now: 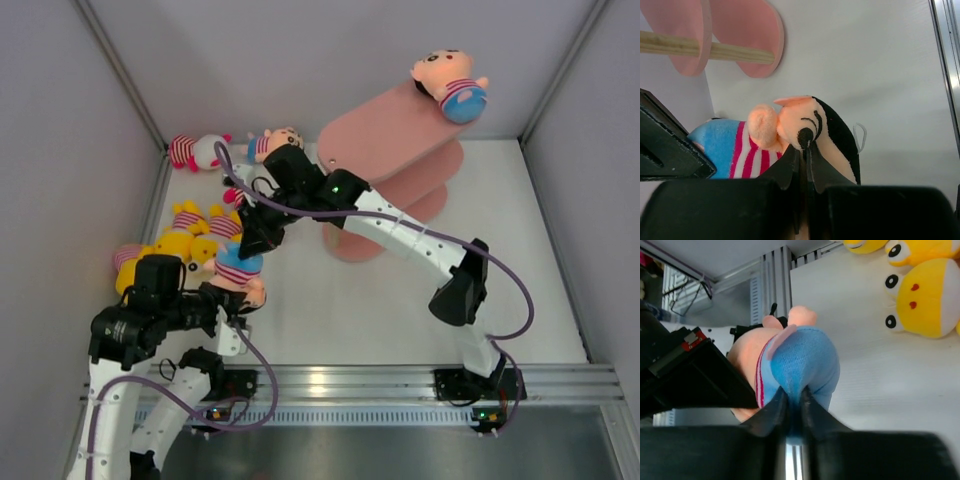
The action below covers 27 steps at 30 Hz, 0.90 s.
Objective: Place and organize the stuffed toys onto the shelf
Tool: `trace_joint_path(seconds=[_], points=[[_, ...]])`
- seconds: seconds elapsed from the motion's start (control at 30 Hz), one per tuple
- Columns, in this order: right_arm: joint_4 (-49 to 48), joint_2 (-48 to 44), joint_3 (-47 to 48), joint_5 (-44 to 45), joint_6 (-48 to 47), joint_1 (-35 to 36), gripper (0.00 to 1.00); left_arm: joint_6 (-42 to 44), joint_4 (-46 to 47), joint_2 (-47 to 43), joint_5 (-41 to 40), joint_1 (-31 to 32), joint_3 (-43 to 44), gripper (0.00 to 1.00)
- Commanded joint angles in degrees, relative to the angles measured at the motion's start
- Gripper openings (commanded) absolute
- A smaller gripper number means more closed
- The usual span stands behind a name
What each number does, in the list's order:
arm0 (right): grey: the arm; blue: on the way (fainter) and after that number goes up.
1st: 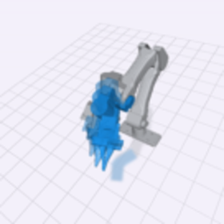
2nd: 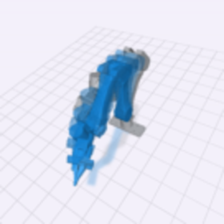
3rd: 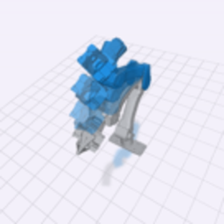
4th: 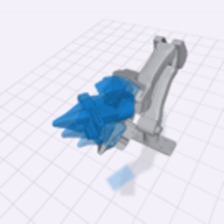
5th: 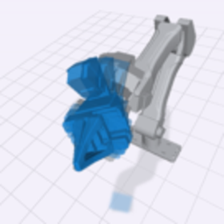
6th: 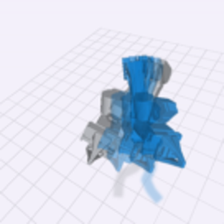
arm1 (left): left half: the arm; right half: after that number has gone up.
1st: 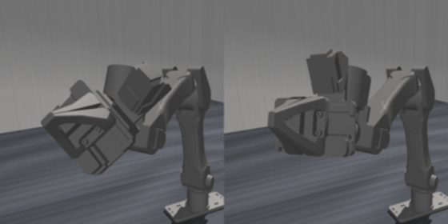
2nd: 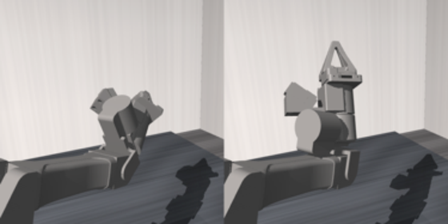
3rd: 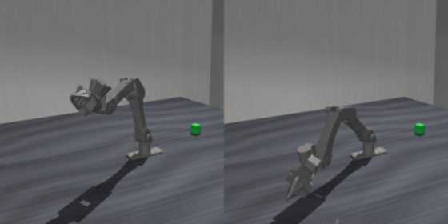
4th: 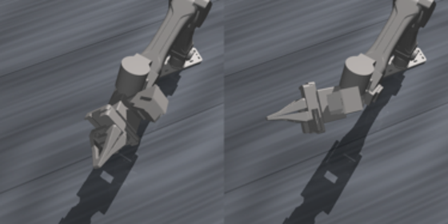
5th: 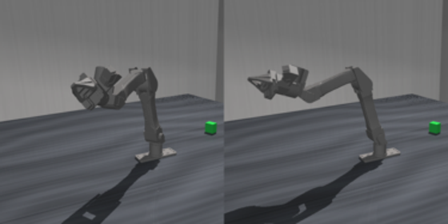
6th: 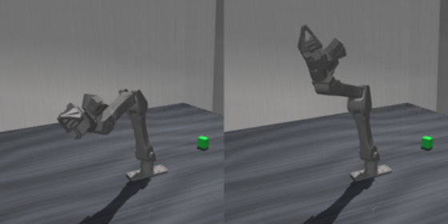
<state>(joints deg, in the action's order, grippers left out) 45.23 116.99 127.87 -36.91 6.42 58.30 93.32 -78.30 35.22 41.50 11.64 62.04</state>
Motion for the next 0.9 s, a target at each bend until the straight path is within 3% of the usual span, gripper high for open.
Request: trace_joint_path(seconds=[0.0, 0.07, 0.13, 0.2, 0.3, 0.33, 0.37, 0.7, 0.8, 0.87], points=[[1.2, -0.3, -0.8, -1.2, -0.9, 1.9, 0.0, 2.0, -8.2, 0.7, 0.3, 0.1, 1.8, 0.03], [1.2, -2.0, -1.8, -0.4, -0.9, 1.7, 0.0, 1.8, -8.2, 0.5, -0.7, 0.0, 1.9, 0.05], [-0.1, -5.3, -3.3, 0.2, 0.6, 0.9, 0.0, 0.3, -8.0, 0.3, -1.9, 0.1, 2.2, 0.21], [-4.0, -9.8, -4.6, 1.3, 4.7, -0.6, 0.0, -5.2, -5.4, -0.2, -2.6, 0.0, 3.2, 0.47], [-11.0, -16.6, -9.9, 4.2, 12.3, -3.4, 0.0, -11.6, -2.8, -1.0, -2.8, 0.0, 5.2, 0.64], [-15.7, -18.2, -12.8, 5.5, 14.0, -4.0, 0.0, -13.0, -1.6, -1.4, -1.9, 0.0, 6.6, 0.85], [-17.5, -19.6, -14.0, 6.6, 15.6, -4.5, 0.0, -14.4, -1.1, -1.8, -1.3, 0.0, 7.4, 0.96], [-37.0, -33.3, -23.5, 26.9, 28.4, -6.4, 0.0, -29.8, -0.2, -7.3, 5.1, 0.0, 17.8, 0.98], [-48.6, -39.3, -31.5, 41.2, 36.3, -8.5, 0.0, -31.0, 0.4, -9.3, 4.8, 0.0, 17.3, 0.98], [-55.7, -45.3, -41.5, 56.0, 38.4, -8.9, 0.0, -31.9, 1.0, -10.2, 4.3, 0.0, 16.0, 0.98]])
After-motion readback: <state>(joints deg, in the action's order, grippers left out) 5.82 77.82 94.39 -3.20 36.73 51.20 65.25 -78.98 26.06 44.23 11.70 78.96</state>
